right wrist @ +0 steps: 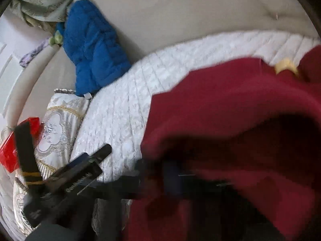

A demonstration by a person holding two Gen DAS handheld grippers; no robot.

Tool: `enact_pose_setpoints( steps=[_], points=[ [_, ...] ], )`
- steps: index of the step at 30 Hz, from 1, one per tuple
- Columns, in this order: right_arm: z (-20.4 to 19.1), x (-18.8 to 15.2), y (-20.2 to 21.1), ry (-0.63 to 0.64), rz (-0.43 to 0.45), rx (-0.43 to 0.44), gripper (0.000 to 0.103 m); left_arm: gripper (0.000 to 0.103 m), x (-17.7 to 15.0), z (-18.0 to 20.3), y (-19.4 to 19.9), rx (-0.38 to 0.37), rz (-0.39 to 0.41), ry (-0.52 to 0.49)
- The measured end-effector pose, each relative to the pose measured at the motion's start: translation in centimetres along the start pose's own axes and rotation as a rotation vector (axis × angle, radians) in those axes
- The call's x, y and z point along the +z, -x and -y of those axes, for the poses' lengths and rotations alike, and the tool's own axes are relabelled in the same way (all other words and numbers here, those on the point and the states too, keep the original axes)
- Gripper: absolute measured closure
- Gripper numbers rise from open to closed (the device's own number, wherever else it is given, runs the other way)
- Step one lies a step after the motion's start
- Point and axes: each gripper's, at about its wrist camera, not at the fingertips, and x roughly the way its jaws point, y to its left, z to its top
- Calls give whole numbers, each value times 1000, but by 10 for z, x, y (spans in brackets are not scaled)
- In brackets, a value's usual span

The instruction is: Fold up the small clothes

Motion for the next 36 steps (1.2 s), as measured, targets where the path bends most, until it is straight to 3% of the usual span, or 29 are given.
enact_pose_setpoints(
  steps=[2,5,8,10,12,15,18,21,23,24,25,27,29,34,36],
  points=[
    [-11,-17,-7,-3,-17,66,96,45,3,-3,1,-5,7,20],
    [-18,-34,-22,26,-50,36,96,45,4,-3,1,-5,12,29],
    [-9,-42,-8,4,-110,34,86,45,2,3,2,-20,13,5],
    [-8,-46,20,51,-121,6,70,45,1,9,4,-32,21,-10],
    [-7,-48,62,126,-54,-66,57,45,0,15,6,-57,25,-25],
    [11,-44,140,165,129,-209,36,45,-3,24,9,-80,32,-51],
    [44,-28,192,130,296,-485,22,45,-6,33,13,-111,45,-68],
    [83,-5,192,76,277,-676,22,45,-11,49,14,-134,50,-124],
    [103,2,181,59,207,-678,36,45,-14,57,12,-136,43,-161],
    [110,3,178,41,178,-649,76,45,-16,61,9,-131,34,-178],
    [114,1,179,19,172,-614,94,45,-17,64,6,-121,26,-190],
    [109,-4,187,30,235,-588,94,45,-19,66,1,-104,12,-200],
    [107,-8,188,50,249,-625,95,45,-21,68,-7,-85,-15,-207],
    [127,-10,170,29,162,-680,94,45,-25,75,-12,-59,-17,-237],
    [119,-12,180,17,189,-671,87,45,-25,74,-12,-58,-14,-237]
  ],
)
